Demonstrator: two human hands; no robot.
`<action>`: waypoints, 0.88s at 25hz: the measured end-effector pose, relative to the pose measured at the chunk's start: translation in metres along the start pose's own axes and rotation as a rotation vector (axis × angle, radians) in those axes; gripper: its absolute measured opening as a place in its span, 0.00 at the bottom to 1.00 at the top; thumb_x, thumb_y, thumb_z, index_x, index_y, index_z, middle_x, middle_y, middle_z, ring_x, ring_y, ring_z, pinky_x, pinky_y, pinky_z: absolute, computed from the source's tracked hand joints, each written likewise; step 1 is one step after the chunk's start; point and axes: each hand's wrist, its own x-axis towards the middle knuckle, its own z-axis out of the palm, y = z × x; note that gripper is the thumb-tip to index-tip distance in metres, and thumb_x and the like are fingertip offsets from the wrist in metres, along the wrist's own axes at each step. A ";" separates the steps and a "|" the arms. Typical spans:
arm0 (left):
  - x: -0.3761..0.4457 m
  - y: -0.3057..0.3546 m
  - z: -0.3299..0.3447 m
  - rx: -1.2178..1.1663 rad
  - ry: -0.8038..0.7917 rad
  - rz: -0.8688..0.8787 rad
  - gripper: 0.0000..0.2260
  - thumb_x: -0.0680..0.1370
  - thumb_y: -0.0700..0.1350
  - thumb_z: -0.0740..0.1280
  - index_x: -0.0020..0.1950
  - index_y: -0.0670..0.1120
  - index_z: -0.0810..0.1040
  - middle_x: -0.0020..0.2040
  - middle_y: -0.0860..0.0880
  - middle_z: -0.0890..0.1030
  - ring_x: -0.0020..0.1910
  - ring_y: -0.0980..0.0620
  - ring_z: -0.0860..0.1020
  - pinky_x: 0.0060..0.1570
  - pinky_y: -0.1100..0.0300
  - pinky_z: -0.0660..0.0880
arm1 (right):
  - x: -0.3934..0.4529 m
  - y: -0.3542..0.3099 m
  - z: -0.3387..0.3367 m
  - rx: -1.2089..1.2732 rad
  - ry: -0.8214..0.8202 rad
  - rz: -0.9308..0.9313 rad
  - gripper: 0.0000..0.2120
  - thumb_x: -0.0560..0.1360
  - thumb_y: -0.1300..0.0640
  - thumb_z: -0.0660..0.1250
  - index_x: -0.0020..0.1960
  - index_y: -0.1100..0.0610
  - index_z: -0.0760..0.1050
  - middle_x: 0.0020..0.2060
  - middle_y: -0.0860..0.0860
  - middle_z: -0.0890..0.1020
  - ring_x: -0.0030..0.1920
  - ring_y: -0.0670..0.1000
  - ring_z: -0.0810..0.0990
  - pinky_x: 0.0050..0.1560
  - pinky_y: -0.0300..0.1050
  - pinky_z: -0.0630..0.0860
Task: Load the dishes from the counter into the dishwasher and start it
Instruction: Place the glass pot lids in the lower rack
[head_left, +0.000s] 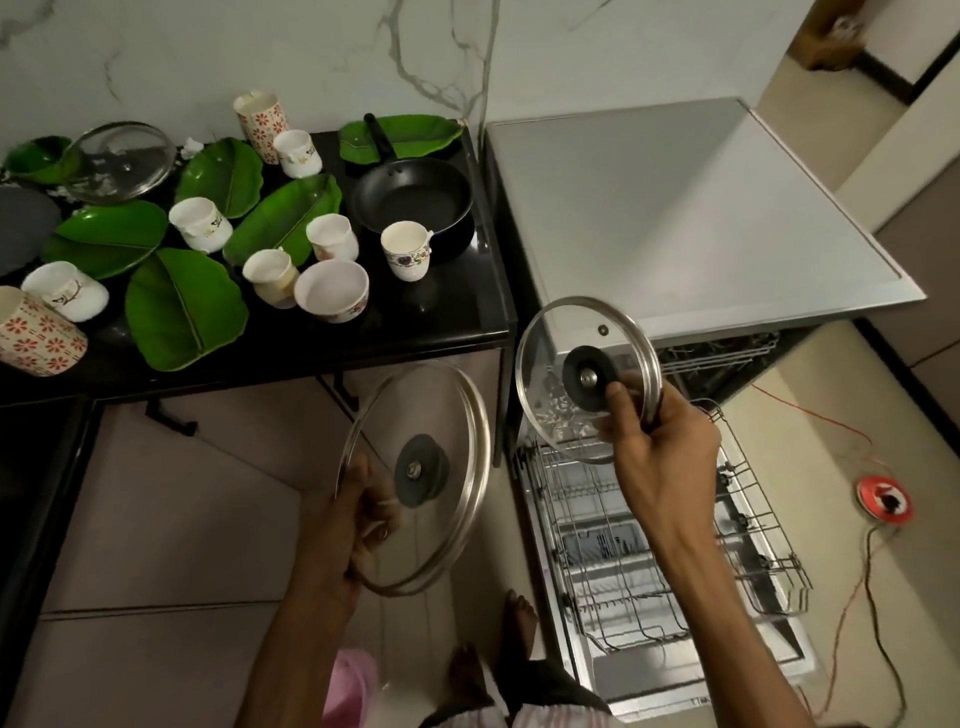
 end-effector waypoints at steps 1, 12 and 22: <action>-0.001 -0.003 -0.003 0.013 -0.012 -0.006 0.12 0.80 0.50 0.64 0.45 0.42 0.76 0.33 0.46 0.75 0.22 0.58 0.74 0.17 0.70 0.65 | -0.006 0.001 -0.003 -0.009 0.012 0.000 0.09 0.79 0.58 0.67 0.45 0.45 0.73 0.32 0.48 0.82 0.32 0.46 0.83 0.31 0.33 0.77; -0.018 -0.053 0.006 0.052 -0.148 -0.108 0.09 0.80 0.47 0.63 0.51 0.43 0.77 0.30 0.50 0.79 0.25 0.57 0.77 0.24 0.66 0.74 | -0.053 0.028 -0.058 -0.070 0.127 0.038 0.07 0.79 0.58 0.66 0.49 0.45 0.73 0.34 0.44 0.80 0.34 0.47 0.83 0.35 0.37 0.79; -0.065 -0.115 0.065 0.079 -0.104 -0.136 0.11 0.78 0.51 0.66 0.50 0.43 0.78 0.36 0.46 0.79 0.28 0.56 0.78 0.28 0.63 0.77 | -0.048 0.082 -0.143 -0.110 0.096 0.081 0.05 0.79 0.56 0.66 0.47 0.46 0.74 0.34 0.48 0.83 0.36 0.47 0.83 0.38 0.39 0.77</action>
